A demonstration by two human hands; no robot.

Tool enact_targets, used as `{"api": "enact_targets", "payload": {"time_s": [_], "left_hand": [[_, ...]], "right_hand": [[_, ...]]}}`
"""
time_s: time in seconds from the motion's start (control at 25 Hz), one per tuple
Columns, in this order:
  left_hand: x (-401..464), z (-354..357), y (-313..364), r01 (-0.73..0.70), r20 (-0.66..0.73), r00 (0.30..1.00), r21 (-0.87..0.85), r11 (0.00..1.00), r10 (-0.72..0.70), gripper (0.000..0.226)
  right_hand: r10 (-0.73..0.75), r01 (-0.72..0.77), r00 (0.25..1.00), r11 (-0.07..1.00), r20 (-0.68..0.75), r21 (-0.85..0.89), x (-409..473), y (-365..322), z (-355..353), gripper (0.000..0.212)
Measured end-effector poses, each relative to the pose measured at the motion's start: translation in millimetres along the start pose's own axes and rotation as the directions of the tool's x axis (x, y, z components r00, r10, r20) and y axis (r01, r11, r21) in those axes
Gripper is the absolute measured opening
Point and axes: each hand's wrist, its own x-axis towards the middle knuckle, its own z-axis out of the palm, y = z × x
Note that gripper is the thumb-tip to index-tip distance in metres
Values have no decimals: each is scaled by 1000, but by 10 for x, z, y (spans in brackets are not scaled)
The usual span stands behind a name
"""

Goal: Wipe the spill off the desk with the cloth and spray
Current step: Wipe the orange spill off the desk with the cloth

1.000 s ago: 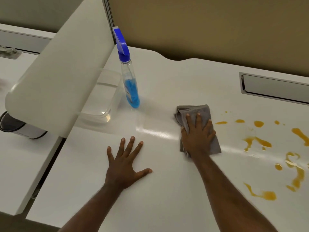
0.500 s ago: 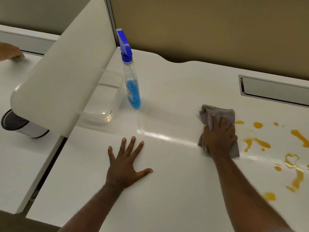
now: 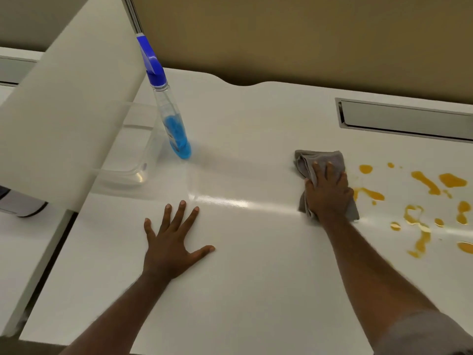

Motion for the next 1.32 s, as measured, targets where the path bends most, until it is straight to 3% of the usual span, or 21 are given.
{"api": "enact_targets", "payload": {"time_s": [0.12,0.2,0.32,0.4,0.52,0.6,0.8,0.96,1.12,1.2,1.32], "left_hand": [[-14,-7,13,10,1,1000,1,1000,-10,98],[-12,-21,24,12,-1,1000,-18,1000,-12,98],[-24,-30,56,22,4,1000,-1,1000,-22,99],[-34,-46,67,41,-2,999,4,999,-41,99],[-111,-54,257,71,1,997,4,997,-71,97],[-257,4,611,47,-14,999,0,999,-47,97],[-840,433,1954,-106,-5,994,-55,993,106,91],[-909,650,2412,-44,26,999,-32,999,45,83],[-880,692,2442,-29,-7,1000,11,1000,29,83],[-873,699,2444,-29,-8,1000,7,1000,29,82],[-869,711,2452,-27,-7,1000,26,999,27,82]], "right_hand": [[81,-79,992,997,-95,18,-465,92,52,62],[-54,55,997,998,-58,18,-662,-210,133,64],[-317,318,946,948,68,-18,-489,-373,135,59],[-271,273,961,961,49,-40,-148,26,33,58],[-37,37,998,999,-42,-9,-13,878,-45,57],[21,-20,998,1000,-52,17,-116,1084,-66,57],[-132,130,989,991,69,33,-358,898,-56,60],[-262,265,962,964,78,-31,-138,1355,-131,60],[-122,121,990,992,70,23,-110,1439,-185,60],[-232,232,968,973,91,16,-342,1194,-169,61],[-502,509,855,861,132,-21,-765,1286,-103,61]]}}
